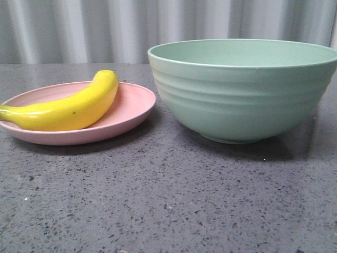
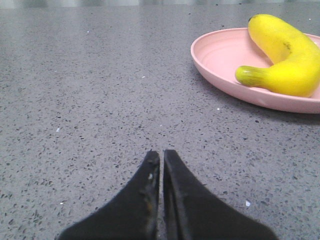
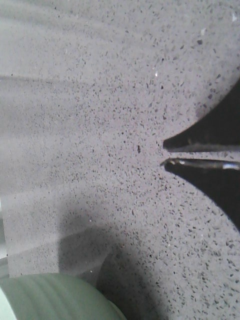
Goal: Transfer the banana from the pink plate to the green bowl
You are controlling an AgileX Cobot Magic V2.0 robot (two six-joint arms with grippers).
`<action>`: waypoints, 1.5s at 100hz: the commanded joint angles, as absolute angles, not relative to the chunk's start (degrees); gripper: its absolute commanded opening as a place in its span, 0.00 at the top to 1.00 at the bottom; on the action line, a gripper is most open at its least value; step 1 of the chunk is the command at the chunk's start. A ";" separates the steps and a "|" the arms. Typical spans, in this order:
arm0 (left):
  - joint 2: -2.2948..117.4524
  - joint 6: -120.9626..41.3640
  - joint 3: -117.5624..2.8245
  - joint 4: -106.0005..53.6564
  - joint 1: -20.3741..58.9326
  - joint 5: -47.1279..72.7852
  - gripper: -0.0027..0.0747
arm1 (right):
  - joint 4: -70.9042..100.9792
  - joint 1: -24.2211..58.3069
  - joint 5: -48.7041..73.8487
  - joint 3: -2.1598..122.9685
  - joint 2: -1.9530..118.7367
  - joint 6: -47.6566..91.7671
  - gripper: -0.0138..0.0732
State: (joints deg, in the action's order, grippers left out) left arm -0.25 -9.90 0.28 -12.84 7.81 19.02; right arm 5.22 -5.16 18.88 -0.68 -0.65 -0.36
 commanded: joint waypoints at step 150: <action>-1.85 -9.22 0.79 -13.16 7.67 0.00 0.99 | -4.15 -5.25 13.62 -1.90 -1.66 0.00 0.92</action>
State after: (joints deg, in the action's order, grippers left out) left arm -0.25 -9.90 0.28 -12.84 7.81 4.92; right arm -0.98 -5.16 17.91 -0.68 -0.65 -0.36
